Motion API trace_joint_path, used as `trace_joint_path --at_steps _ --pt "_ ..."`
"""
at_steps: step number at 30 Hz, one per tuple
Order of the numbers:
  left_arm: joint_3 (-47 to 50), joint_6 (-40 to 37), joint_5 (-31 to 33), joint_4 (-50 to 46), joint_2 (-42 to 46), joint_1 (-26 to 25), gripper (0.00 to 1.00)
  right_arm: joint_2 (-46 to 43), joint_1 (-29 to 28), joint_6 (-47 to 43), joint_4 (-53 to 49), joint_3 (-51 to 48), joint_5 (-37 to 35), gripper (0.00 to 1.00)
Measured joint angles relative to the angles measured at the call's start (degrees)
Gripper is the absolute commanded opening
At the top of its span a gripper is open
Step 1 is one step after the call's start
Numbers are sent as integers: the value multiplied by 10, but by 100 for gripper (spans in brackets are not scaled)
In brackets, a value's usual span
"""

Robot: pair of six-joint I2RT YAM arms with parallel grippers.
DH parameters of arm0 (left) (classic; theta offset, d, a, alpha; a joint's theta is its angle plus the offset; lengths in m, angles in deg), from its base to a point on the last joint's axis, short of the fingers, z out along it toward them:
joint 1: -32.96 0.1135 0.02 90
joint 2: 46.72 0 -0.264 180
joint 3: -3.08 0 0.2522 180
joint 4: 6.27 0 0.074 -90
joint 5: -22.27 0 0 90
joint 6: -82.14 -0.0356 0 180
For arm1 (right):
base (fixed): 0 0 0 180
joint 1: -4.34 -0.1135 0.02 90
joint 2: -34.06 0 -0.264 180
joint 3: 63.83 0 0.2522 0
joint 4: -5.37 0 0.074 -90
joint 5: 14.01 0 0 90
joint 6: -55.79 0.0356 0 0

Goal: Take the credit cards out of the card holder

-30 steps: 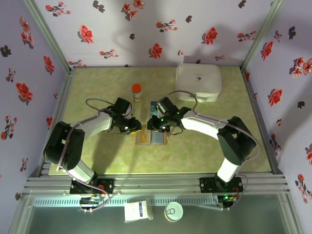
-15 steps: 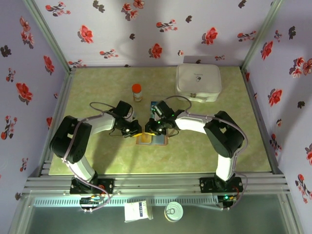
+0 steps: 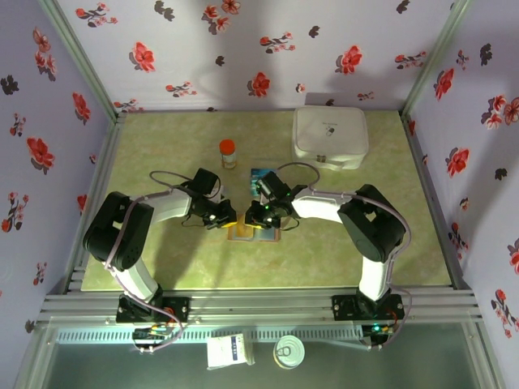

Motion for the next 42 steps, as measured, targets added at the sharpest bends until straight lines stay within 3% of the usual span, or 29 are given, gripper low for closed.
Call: trace_joint_path --at_steps 12,21,33,42 --pt "0 0 1 -3 3 1 10 -23 0 -14 -32 -7 -36 24" --pt "-11 0 17 -57 40 1 13 -59 0 -15 -39 -10 -38 24" --pt "-83 -1 37 -83 5 -58 2 -56 10 -26 -40 -10 -37 25" --pt "-83 -4 71 -114 -14 -60 1 -34 14 -26 -30 -25 -25 25"
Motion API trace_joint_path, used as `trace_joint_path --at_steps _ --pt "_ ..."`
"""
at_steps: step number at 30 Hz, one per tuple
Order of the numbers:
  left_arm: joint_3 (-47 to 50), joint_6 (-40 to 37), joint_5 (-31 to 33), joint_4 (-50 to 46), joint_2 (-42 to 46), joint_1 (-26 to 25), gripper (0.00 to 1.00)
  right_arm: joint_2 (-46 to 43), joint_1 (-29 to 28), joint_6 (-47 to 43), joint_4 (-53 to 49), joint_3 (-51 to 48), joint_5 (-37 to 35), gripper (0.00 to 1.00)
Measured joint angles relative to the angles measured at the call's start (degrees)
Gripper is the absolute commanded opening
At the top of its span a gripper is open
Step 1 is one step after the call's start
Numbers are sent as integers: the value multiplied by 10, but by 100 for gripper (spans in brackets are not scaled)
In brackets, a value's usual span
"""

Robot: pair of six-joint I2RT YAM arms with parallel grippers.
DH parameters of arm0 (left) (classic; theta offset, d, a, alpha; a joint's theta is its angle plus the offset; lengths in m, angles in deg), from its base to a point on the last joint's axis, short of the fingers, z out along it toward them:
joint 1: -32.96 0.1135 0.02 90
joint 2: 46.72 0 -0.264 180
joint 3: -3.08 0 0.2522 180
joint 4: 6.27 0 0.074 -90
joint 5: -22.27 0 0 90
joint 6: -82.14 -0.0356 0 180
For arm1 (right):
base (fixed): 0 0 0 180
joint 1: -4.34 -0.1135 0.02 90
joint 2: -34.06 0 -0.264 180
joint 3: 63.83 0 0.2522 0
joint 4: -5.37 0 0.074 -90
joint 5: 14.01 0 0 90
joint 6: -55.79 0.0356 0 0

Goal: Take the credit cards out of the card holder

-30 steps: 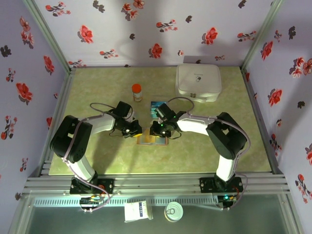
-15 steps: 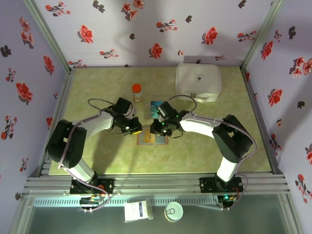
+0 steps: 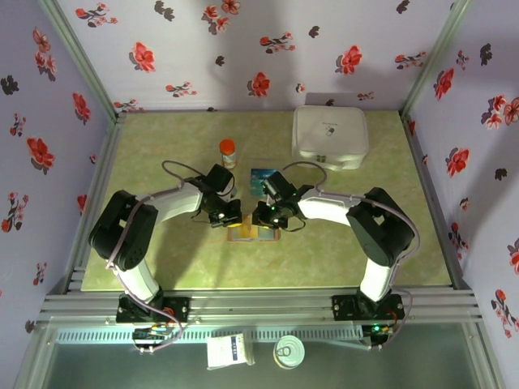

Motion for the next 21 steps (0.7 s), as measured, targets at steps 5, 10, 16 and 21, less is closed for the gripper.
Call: trace_joint_path --at_steps 5,10,16,21 --pt "4 0 6 0 -4 0 0 9 0 0 14 -4 9 24" --pt "4 0 6 0 -5 0 0 12 3 2 39 -10 26 21" --pt "3 -1 5 0 -8 0 0 12 4 11 62 -19 39 17" --pt "3 -1 5 0 -8 0 0 12 9 17 78 -29 49 12"
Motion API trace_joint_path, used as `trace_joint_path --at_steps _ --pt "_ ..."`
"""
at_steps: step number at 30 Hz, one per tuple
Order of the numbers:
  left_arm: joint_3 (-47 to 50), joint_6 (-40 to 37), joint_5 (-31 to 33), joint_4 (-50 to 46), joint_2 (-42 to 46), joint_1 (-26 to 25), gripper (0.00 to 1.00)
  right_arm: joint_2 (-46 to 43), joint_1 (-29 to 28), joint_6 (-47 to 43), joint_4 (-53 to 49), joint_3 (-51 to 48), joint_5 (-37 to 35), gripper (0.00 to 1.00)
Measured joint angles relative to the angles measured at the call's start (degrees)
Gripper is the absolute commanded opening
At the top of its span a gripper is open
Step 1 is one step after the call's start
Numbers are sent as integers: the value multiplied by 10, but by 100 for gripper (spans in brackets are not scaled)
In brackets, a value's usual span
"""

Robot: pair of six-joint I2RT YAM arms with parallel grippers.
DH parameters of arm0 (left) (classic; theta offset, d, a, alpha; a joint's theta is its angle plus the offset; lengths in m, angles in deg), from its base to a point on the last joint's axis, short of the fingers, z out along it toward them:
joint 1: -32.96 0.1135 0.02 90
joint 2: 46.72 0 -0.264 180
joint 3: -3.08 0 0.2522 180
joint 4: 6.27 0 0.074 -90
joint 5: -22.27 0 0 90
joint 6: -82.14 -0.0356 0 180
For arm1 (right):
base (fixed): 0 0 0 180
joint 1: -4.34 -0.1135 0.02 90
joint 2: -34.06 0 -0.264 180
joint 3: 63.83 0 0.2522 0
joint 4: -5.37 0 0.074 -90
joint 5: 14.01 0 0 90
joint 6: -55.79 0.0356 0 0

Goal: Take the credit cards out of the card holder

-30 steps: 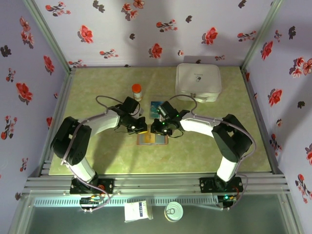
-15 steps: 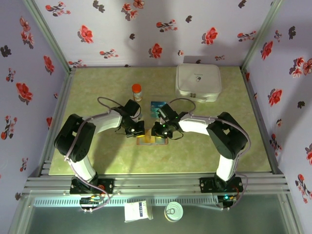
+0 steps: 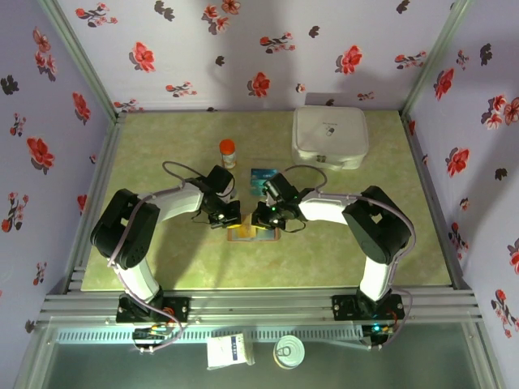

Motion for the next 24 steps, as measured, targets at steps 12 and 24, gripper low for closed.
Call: trace_joint_path --at_steps 12,24 --pt "0 0 0 0 0 0 0 -40 7 0 3 -22 -3 5" --pt "0 0 0 2 0 0 0 -103 7 -22 -113 -17 -69 5"
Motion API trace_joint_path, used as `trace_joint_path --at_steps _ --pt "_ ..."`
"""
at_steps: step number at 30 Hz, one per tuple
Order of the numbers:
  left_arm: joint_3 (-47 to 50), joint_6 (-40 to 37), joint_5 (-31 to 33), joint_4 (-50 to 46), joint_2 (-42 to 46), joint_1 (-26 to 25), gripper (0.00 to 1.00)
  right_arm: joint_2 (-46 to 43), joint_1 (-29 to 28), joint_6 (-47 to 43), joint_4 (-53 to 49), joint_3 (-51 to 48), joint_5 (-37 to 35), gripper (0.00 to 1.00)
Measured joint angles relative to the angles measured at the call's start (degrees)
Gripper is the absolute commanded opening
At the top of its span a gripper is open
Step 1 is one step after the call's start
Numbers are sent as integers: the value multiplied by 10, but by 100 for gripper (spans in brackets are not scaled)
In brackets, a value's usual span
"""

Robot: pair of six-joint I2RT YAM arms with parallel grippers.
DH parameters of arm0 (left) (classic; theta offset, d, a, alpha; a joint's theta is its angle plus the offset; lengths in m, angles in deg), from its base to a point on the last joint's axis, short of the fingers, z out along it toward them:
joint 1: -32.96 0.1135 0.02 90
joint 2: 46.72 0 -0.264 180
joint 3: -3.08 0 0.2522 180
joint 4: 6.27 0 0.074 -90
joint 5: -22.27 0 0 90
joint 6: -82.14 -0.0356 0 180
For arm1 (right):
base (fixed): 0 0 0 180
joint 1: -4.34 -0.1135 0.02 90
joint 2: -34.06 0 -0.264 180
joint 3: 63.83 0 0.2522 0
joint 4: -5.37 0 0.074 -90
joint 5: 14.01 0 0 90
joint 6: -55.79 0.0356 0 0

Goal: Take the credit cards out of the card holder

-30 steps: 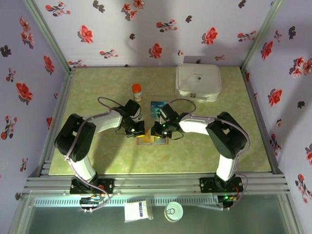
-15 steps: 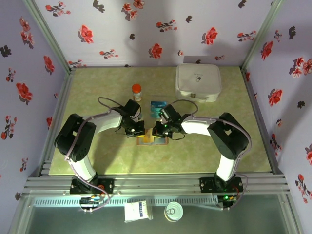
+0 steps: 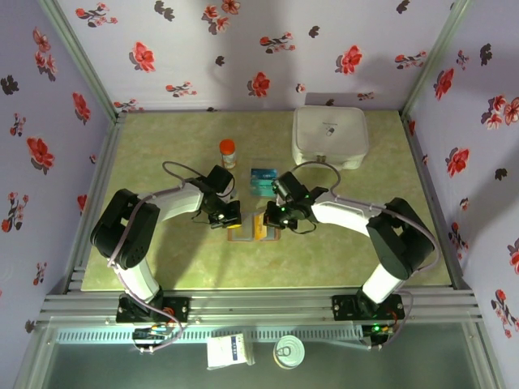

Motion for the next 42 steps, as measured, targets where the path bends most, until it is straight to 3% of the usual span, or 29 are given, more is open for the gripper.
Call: trace_joint_path --at_steps 15,31,37,42 --pt "2 0 -2 3 0 1 0 18 -17 4 -13 22 -21 14" --pt "3 -2 -10 9 0 5 4 14 -17 -1 -26 35 -26 3" --pt "3 -5 -13 8 0 11 8 -9 -17 -87 -89 78 -35 1" --pt "3 -11 -15 0 8 25 13 -12 -13 -251 -150 129 -27 3"
